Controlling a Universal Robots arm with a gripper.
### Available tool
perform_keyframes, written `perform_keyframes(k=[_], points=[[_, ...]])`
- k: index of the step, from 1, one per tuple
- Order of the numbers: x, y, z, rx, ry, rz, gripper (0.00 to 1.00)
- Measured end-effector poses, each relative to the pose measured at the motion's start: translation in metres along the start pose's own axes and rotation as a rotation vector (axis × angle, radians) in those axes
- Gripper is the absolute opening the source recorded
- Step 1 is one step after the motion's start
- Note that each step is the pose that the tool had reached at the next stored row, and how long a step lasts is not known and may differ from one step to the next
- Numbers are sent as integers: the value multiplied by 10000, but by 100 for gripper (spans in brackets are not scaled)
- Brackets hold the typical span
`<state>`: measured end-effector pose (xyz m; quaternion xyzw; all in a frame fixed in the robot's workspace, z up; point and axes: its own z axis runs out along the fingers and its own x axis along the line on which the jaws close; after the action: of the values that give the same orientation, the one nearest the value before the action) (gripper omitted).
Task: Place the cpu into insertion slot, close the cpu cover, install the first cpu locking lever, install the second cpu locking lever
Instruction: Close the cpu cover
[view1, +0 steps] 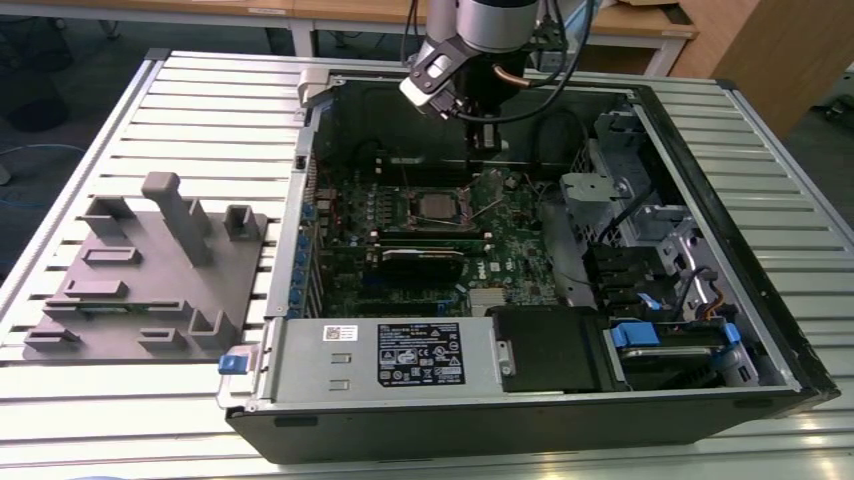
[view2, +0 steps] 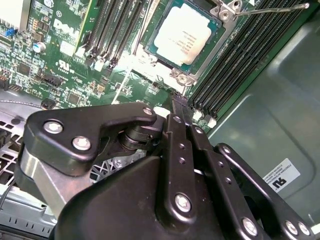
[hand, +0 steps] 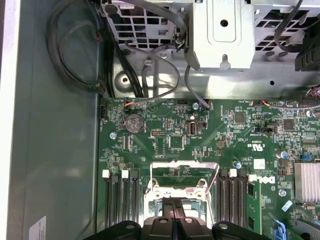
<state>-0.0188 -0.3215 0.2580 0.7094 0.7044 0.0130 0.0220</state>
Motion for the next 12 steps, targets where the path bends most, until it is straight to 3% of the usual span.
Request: perform_keyframes(k=[12], points=[[30,118,20,1,-1,1,10]])
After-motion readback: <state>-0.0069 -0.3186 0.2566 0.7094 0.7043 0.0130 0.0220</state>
